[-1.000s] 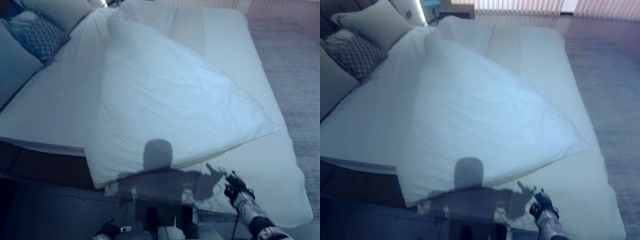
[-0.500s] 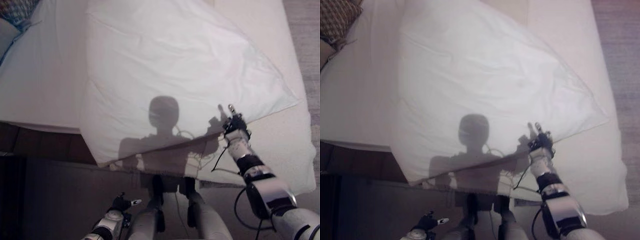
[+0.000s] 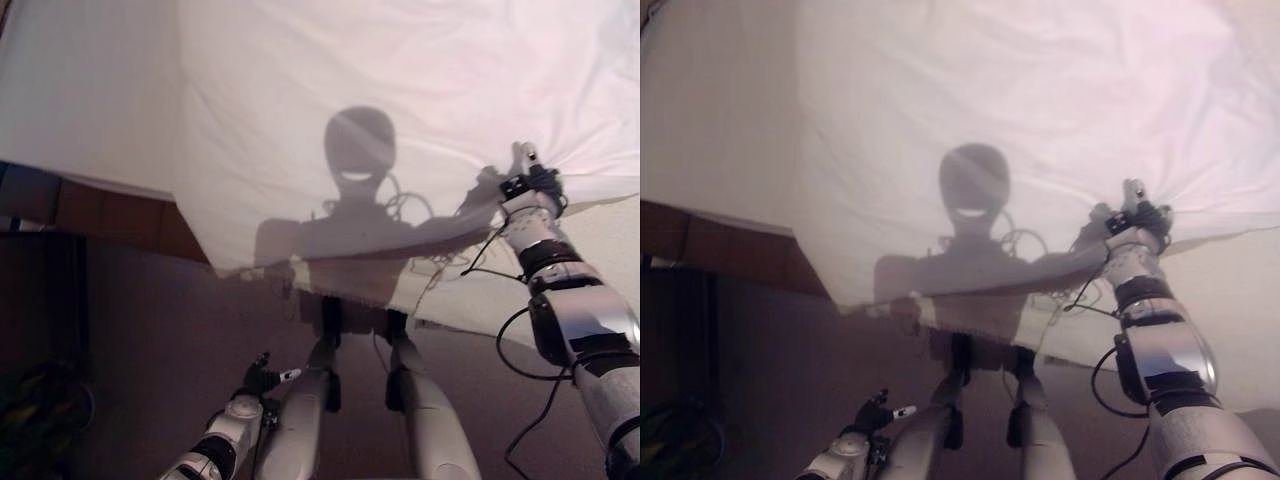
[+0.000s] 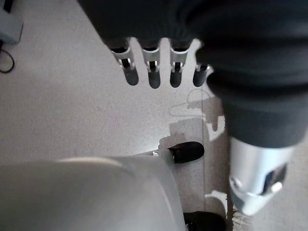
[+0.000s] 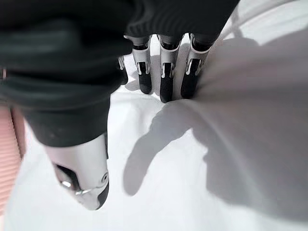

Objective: Make the bed

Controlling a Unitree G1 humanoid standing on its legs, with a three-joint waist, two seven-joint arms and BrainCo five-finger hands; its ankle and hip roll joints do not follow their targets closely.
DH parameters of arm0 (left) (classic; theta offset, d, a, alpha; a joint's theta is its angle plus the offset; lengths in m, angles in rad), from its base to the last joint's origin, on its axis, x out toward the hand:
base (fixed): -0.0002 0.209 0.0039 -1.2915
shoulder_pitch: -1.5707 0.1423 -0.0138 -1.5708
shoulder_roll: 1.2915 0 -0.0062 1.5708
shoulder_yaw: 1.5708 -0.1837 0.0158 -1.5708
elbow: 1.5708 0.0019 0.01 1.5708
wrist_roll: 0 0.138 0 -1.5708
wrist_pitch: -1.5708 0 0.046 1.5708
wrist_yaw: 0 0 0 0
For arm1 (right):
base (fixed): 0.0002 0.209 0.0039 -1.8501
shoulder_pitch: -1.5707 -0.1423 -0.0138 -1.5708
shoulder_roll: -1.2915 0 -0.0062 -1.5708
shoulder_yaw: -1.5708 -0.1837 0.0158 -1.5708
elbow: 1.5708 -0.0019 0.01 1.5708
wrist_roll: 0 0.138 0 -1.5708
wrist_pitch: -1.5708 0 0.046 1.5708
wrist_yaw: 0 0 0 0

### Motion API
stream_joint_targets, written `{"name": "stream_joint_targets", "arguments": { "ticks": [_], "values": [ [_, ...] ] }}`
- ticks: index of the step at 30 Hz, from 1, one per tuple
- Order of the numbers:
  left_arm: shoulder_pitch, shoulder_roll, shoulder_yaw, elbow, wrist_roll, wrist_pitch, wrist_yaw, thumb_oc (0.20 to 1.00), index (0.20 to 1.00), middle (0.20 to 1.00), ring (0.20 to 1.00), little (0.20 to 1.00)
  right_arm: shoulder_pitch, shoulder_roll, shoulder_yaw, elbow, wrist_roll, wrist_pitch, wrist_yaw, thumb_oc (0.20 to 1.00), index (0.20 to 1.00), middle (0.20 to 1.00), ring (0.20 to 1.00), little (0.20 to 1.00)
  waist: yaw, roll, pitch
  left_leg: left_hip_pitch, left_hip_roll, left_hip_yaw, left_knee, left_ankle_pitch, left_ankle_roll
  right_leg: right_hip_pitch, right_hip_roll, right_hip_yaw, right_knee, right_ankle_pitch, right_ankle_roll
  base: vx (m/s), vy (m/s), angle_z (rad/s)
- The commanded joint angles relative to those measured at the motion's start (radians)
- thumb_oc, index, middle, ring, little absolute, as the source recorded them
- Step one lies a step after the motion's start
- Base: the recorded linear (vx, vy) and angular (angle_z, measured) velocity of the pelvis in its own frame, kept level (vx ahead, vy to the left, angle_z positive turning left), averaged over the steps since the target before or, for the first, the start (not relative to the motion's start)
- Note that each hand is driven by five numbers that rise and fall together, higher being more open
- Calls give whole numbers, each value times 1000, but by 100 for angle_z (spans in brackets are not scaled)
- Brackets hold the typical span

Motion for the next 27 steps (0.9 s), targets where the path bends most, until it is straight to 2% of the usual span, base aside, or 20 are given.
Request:
{"name": "stream_joint_targets", "arguments": {
  "ticks": [1,3,4,5,6,8,10,12,14,15,19,27],
  "values": [
    [3,-4,-66,0,-17,-1,25,1000,1000,1000,1000,1000,-112,-80,54,-19,-72,-8,-2,1000,1000,1000,1000,1000,6,10,21,-27,-36,-30,1,0,-43,-61,-56,18,179,-89,140,-11,-1,7],
    [-4,-5,-70,-7,-17,-2,32,1000,1000,1000,1000,1000,-108,-90,78,-41,-133,-3,-20,1000,1000,1000,1000,1000,2,15,21,-40,-39,-36,-1,8,-49,-74,-62,11,188,-90,140,-21,-5,11],
    [-14,-3,-68,-13,-2,-10,37,1000,1000,1000,1000,1000,-71,-105,154,-147,-306,9,-33,1000,1000,1000,1000,1000,-7,8,21,-43,-40,-34,-1,10,-51,-74,-65,8,186,-87,141,-34,-2,10],
    [-15,-4,-67,-13,-1,-10,37,1000,1000,1000,1000,1000,-69,-104,152,-153,-309,11,-38,1000,1000,1000,1000,1000,-7,8,21,-47,-40,-34,-1,15,-51,-78,-65,8,184,-81,141,-24,0,5],
    [-22,-6,-64,-19,5,-15,42,1000,1000,1000,1000,1000,-35,-101,154,-229,-331,-9,-44,1000,1000,1000,1000,1000,-14,4,21,-48,-40,-34,-1,15,-52,-77,-66,6,181,-80,142,-16,3,4],
    [-25,-6,-48,-34,20,-22,47,1000,1000,1000,1000,1000,61,-121,177,-418,-495,-7,-66,1000,1000,1000,1000,1000,-31,-5,21,-46,-40,-34,-1,15,-53,-74,-66,9,178,-77,144,1,5,6],
    [-19,-3,-34,-57,35,-35,57,1000,1000,1000,1000,1000,178,-139,120,-585,-606,-34,-117,1000,1000,1000,1000,1000,-46,-9,21,-39,-40,-32,-1,12,-53,-67,-68,11,173,-76,147,2,4,5],
    [-11,-8,-17,-53,58,-32,65,1000,1000,1000,1000,1000,308,-109,-14,-695,-670,-95,-202,1000,1000,1000,1000,1000,-64,-6,21,-21,-42,-22,3,-4,-50,-52,-73,20,171,-79,153,2,18,-1],
    [-12,-8,-12,-48,64,-30,65,1000,1000,1000,1000,1000,342,-102,-46,-712,-691,-101,-223,1000,1000,1000,1000,1000,-66,-7,21,-23,-43,-16,5,-1,-49,-56,-74,27,167,-70,154,-1,47,-3],
    [-4,-8,-5,-42,75,-26,73,1000,1000,1000,1000,1000,372,-78,-92,-712,-684,-126,-264,1000,1000,1000,1000,1000,-73,-3,21,-11,-43,1,8,-12,-47,-48,-74,41,161,-69,159,-5,50,-4],
    [0,-9,7,-37,68,-23,79,1000,1000,1000,1000,1000,404,-47,-136,-695,-652,-145,-285,1000,1000,1000,1000,1000,-80,-3,21,-7,-41,27,11,-20,-45,-48,-69,60,144,-57,164,-11,41,-18],
    [13,-17,11,-37,44,-17,69,1000,1000,1000,1000,1000,437,5,-136,-607,-566,-150,-251,1000,1000,1000,1000,1000,-85,-1,21,-5,-35,66,6,-18,-43,-53,-56,82,115,-36,168,-12,-6,-21]
  ]
}}
